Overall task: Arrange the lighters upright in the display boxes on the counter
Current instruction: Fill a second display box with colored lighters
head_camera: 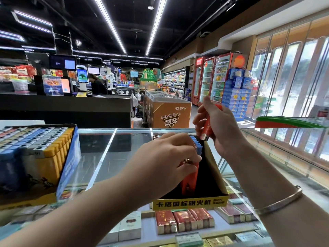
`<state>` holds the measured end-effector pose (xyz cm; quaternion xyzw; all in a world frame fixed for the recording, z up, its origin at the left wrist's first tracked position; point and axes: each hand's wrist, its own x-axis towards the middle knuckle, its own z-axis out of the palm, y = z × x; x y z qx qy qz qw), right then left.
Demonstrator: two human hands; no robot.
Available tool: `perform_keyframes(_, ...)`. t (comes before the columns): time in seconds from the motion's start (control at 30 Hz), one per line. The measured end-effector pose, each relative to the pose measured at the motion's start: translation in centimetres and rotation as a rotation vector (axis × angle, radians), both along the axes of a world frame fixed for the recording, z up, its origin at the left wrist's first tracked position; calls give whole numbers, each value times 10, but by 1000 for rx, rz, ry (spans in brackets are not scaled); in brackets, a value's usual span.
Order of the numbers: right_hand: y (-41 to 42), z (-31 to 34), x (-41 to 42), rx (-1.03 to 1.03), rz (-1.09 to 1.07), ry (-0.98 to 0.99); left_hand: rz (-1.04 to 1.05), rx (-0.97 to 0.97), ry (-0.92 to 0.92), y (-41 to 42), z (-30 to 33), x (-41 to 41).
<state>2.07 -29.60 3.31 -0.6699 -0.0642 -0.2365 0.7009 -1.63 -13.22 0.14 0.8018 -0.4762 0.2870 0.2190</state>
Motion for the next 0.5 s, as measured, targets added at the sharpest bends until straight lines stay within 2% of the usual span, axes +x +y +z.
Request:
perform_keyframes(0.13, -3, 2, 0, -58, -137, 31, -14, -22, 183, 5, 1, 3)
perform_keyframes(0.2, -6, 4, 1, -35, -132, 26, -39, -59, 288, 7, 0, 4)
perform_keyframes(0.3, -7, 6, 0, -28, 39, -32, -49, -183, 375, 9, -2, 8)
perform_keyframes(0.4, -3, 3, 1, -96, 287, -139, -59, -388, 519, 11, 1, 12)
perform_keyframes(0.5, 5, 0, 1, -190, 378, -207, -120, -554, 640, 12, 3, 14)
